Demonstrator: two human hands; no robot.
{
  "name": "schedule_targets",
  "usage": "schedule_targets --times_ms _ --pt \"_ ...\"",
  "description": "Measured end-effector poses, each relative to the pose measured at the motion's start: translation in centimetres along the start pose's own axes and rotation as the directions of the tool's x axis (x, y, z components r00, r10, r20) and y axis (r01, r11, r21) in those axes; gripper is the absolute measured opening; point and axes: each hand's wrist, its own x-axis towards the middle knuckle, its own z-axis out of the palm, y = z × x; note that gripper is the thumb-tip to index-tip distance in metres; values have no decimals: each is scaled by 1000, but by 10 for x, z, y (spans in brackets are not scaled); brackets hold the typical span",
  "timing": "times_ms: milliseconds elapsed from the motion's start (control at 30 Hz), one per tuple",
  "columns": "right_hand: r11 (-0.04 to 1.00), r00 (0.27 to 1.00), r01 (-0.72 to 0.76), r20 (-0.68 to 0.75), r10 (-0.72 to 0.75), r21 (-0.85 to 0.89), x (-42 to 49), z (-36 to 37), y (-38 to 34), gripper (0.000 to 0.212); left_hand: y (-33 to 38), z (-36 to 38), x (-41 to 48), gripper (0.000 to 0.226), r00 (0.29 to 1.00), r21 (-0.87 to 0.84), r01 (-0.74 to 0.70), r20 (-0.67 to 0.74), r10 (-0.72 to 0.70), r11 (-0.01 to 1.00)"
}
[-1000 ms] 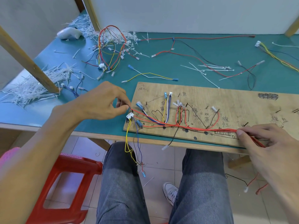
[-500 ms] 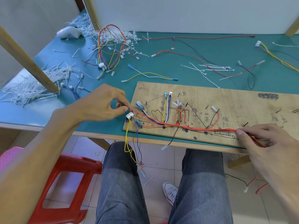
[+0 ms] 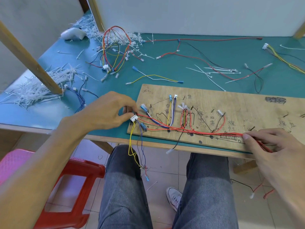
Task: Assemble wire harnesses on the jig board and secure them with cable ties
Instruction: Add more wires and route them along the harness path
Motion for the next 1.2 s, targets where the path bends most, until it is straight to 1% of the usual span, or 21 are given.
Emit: schedule_targets --times_ms 133,300,400,500,533,600,700,767,833,900,1033,1133,1200 --pt "1000 1000 4 -6 -4 -7 0 1 3 5 -7 1 -3 8 999 -35 40 -32 -41 999" --pt "1000 1000 14 -19 -14 2 -1 3 3 4 -6 1 -5 10 999 -6 14 -40 -14 1000" --pt "1000 999 27 -18 -27 9 -1 2 3 4 -2 0 -8 17 998 63 24 -52 -21 998" --pt "999 999 36 -13 -37 -14 -1 0 4 2 4 0 -13 29 990 169 60 -136 -37 984" --pt "999 999 38 -9 -38 -25 0 -1 3 4 8 0 -14 30 987 202 59 -160 -27 978" --pt "998 999 50 7 -50 -27 0 -3 3 7 19 2 -14 26 981 241 7 -191 40 970" --pt "997 996 70 48 -71 18 -2 -13 10 12 44 14 -12 19 965 241 -132 -189 180 961" --pt "998 996 53 76 -56 40 -5 -22 17 23 59 26 -10 22 956 238 -209 -155 249 948" --pt "998 994 43 96 -48 55 -8 -28 22 36 72 39 -9 24 950 215 -247 -139 280 945" --pt "997 995 50 84 -55 57 -9 -29 21 40 85 50 -7 26 945 202 -261 -144 293 944" --pt "997 996 64 54 -66 36 -5 -29 17 37 103 65 -3 30 945 278 -262 -121 304 924" --pt "996 995 79 62 -76 -39 -3 -31 14 37 111 68 -2 36 954 335 -226 -115 277 915" --pt "990 991 119 70 -113 -80 -2 -34 13 33 113 69 -2 38 960 360 -203 -111 258 911"
